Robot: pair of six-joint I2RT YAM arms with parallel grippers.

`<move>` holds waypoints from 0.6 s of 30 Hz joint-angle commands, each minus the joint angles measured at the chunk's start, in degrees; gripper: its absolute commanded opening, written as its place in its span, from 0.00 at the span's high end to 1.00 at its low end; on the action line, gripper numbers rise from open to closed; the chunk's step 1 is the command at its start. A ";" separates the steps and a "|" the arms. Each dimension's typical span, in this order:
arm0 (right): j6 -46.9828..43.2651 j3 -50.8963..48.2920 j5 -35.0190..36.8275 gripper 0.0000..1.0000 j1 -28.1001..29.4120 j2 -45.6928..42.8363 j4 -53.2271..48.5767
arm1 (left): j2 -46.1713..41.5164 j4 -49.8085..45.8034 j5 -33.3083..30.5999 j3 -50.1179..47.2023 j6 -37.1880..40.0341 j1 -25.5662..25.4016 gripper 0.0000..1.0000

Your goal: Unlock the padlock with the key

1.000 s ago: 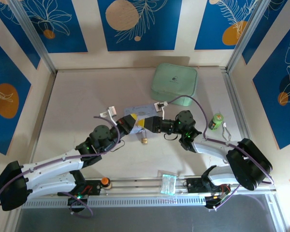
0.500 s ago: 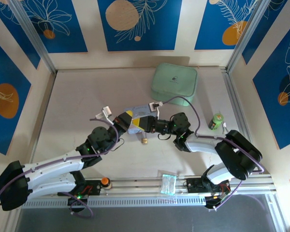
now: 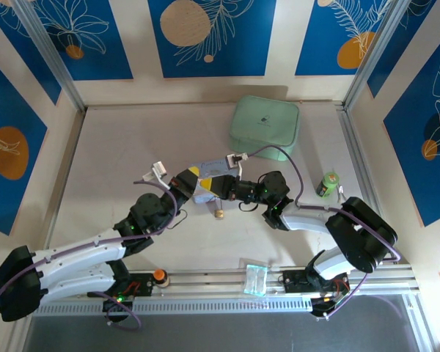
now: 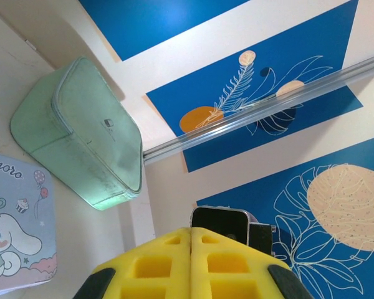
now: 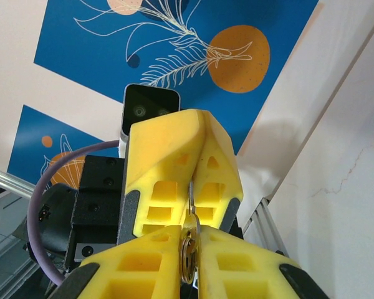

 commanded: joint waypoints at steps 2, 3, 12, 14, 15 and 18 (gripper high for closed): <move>-0.51 0.70 1.65 0.85 0.08 0.58 2.43 | 0.20 0.61 -0.60 -1.26 -2.14 0.40 1.00; -0.59 0.74 1.75 0.85 0.08 0.72 2.44 | 0.34 1.12 -0.44 -1.45 -2.15 0.40 1.00; -0.43 0.10 2.19 0.93 -0.27 1.66 3.66 | 0.36 1.49 -0.14 -1.86 -2.85 0.40 1.00; -0.61 -0.20 1.89 0.94 -0.49 1.23 3.22 | 0.09 1.54 -0.50 -2.24 -3.03 0.40 1.00; -0.83 -0.22 1.67 0.95 -0.54 1.04 2.73 | 0.02 1.11 -0.51 -2.21 -2.80 0.40 1.00; -0.91 -0.40 1.08 0.96 -1.05 0.59 1.35 | -0.53 -1.28 -0.51 -1.69 -2.33 0.40 0.85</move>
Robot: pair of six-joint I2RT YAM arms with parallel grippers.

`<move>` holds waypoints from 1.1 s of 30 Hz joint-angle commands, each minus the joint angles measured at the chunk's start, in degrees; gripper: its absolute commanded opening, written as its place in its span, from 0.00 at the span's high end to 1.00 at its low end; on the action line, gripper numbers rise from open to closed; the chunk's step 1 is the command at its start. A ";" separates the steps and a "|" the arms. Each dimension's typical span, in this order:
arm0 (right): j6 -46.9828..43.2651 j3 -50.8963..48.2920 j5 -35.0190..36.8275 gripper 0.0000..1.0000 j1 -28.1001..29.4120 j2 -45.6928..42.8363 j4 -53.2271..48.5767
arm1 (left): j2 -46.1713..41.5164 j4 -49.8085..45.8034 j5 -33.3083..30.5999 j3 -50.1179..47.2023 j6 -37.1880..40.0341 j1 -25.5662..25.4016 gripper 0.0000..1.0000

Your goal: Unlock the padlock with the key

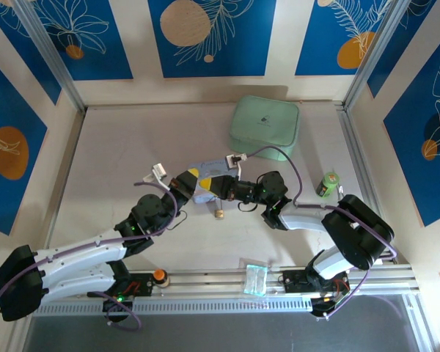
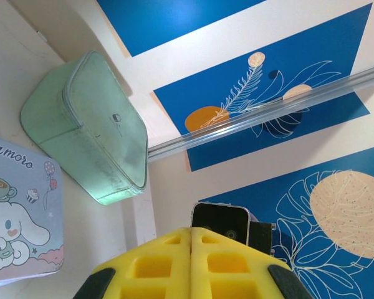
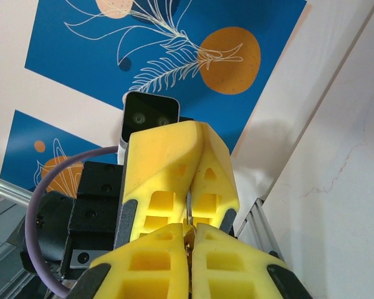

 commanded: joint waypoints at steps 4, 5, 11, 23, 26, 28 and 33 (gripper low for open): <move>-0.81 -1.17 -0.30 0.97 -1.61 -1.67 -0.59 | -1.60 -0.91 -0.71 -0.95 1.97 0.23 0.33; -1.06 -1.51 -0.44 0.97 -1.88 -2.08 -1.57 | -2.08 -1.79 -0.86 -0.72 2.79 0.25 0.17; -4.76 -3.82 1.26 0.97 -3.72 -7.30 -15.18 | -6.55 -21.32 -2.74 5.47 9.72 0.66 0.00; -24.34 0.62 5.79 0.97 -8.97 -22.43 -63.23 | 2.98 -50.59 10.13 21.75 28.66 2.98 0.00; -28.02 0.59 7.43 0.97 -10.15 -24.53 -68.99 | 7.56 -53.82 12.08 23.27 30.07 2.97 0.00; -30.10 0.90 8.12 0.97 -10.64 -24.93 -71.97 | 9.50 -50.95 14.85 22.09 30.36 2.97 0.09; -31.64 -0.13 6.54 0.97 -11.56 -24.85 -72.99 | 16.51 -46.56 19.25 21.28 27.97 2.71 0.13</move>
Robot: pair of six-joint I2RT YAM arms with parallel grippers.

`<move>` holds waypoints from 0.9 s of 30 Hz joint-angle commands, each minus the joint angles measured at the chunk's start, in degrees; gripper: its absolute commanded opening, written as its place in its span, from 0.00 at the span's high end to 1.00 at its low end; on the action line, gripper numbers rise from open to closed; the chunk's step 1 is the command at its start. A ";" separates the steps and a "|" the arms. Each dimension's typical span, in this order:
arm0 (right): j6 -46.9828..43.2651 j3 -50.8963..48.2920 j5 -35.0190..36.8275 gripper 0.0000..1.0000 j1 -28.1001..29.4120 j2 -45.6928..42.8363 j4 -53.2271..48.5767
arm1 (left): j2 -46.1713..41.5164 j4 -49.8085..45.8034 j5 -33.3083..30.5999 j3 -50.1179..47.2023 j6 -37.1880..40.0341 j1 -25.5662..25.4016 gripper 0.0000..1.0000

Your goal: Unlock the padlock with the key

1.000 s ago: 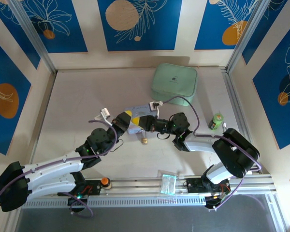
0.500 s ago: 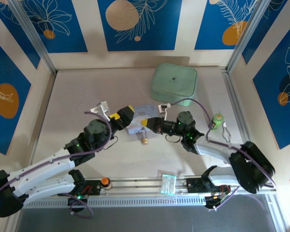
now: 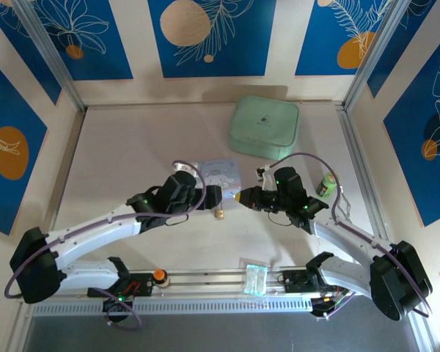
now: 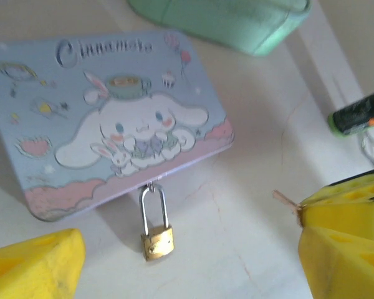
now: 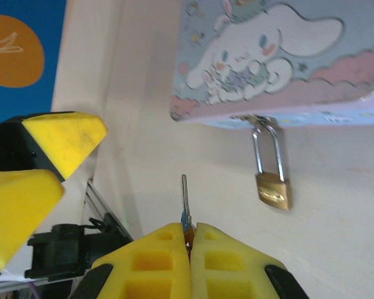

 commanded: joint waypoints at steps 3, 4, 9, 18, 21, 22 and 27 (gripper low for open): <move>-3.29 -0.41 0.16 0.97 -0.42 -0.52 -3.54 | 6.65 7.09 5.10 -2.09 -3.77 -0.58 0.22; -3.46 -0.74 0.40 0.97 -0.42 -0.44 -3.29 | 8.05 7.76 4.54 -2.22 -4.69 -0.95 0.22; -4.14 -2.39 1.24 0.97 -0.42 0.30 -2.12 | 14.20 11.04 1.75 -2.38 -5.94 -1.51 0.29; -5.14 -3.92 1.33 0.97 -0.68 1.78 -0.96 | 22.93 15.84 0.91 -1.75 -6.69 -1.66 0.36; -5.05 -4.11 1.07 0.97 -0.77 2.33 -0.36 | 24.47 15.73 -0.45 -1.23 -6.91 -1.61 0.40; -4.97 -4.25 0.96 0.97 -0.77 2.59 -0.11 | 24.88 16.26 -0.33 -1.34 -7.04 -1.60 0.40; -4.70 -4.38 0.71 0.97 -0.75 3.52 0.55 | 26.73 16.04 -1.04 -1.04 -8.12 -1.78 0.41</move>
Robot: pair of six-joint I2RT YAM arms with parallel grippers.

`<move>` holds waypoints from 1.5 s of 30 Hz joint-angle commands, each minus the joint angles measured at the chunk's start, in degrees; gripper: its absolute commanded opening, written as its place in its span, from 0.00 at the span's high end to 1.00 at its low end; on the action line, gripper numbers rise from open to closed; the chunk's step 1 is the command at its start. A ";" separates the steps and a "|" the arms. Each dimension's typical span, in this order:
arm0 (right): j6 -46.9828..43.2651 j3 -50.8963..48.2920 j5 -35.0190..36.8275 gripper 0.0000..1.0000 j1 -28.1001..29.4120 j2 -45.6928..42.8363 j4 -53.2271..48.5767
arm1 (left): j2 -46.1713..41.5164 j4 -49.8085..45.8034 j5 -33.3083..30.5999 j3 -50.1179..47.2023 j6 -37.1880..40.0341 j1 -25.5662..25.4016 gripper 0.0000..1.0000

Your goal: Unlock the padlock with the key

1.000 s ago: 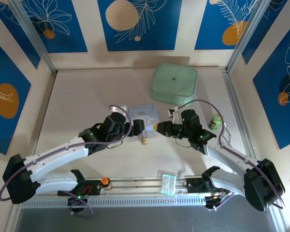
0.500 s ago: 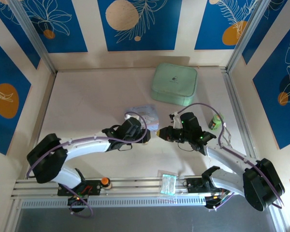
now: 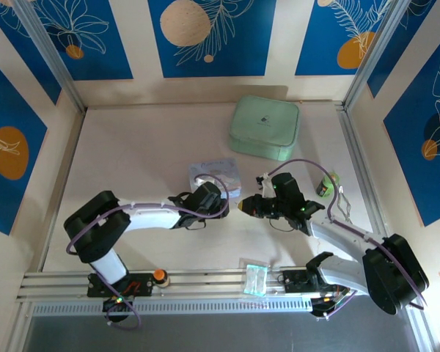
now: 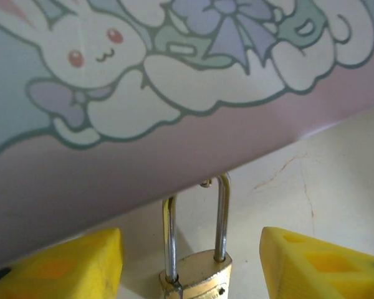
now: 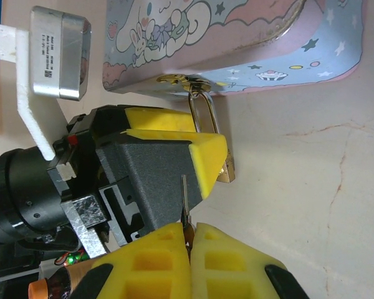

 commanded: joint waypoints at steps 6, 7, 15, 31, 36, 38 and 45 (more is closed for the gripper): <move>-0.37 -1.47 -0.27 0.97 -0.23 1.12 1.83 | 2.95 2.36 -1.19 0.07 -2.40 -0.80 0.52; -0.20 -1.52 -0.27 0.97 -0.23 1.40 2.09 | 3.21 2.93 -1.09 -0.16 -2.82 -0.89 0.53; 1.15 -1.98 -0.40 0.97 0.38 3.87 4.88 | 3.96 5.32 0.36 -1.49 -5.55 -1.50 0.59; 3.41 -4.36 0.13 0.97 0.83 4.92 8.90 | 2.89 12.22 -1.04 -5.96 -11.20 -3.21 0.70; 5.79 -5.09 -0.60 0.97 0.74 5.60 11.60 | 1.51 14.26 -1.66 -6.95 -12.72 -3.26 0.73; 7.69 -5.72 -1.29 0.97 0.50 6.24 13.71 | 1.14 15.35 -1.59 -7.39 -13.71 -3.26 0.74; 10.46 -7.30 -0.95 0.97 0.30 8.09 17.46 | 0.84 17.76 -2.55 -8.95 -15.19 -3.26 0.79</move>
